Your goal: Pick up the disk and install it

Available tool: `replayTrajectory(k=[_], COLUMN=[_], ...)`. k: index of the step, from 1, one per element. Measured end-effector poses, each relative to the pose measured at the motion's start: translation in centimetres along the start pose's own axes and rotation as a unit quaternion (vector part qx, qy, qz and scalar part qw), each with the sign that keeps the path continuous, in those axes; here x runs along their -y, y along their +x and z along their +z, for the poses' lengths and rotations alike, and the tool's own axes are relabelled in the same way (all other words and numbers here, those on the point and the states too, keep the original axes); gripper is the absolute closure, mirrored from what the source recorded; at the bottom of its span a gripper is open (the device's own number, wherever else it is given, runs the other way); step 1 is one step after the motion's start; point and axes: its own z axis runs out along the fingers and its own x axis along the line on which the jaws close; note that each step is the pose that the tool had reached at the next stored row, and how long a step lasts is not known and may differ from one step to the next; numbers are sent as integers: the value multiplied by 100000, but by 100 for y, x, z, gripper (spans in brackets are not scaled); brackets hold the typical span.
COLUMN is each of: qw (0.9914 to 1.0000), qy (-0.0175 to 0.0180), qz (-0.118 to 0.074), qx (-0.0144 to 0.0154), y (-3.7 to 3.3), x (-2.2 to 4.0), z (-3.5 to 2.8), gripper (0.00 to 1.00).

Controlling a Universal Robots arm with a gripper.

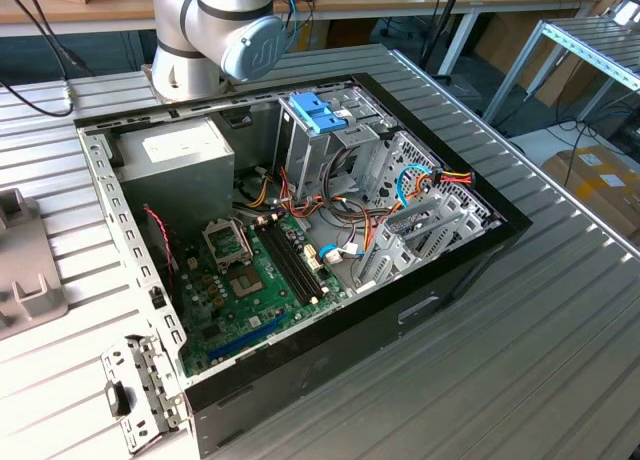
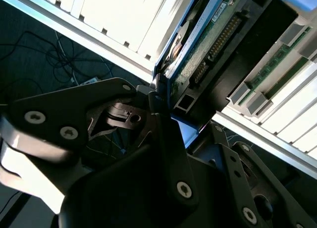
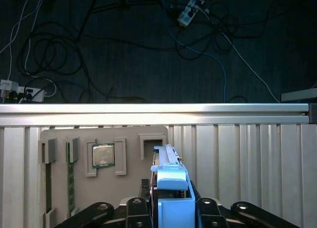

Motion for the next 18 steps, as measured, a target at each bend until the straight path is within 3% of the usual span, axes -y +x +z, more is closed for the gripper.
replayTrajectory(k=[18], qw=[99999], qy=[-9], qz=[-23], qx=[505], y=[-3], x=[-2], z=[-50], gripper=[63])
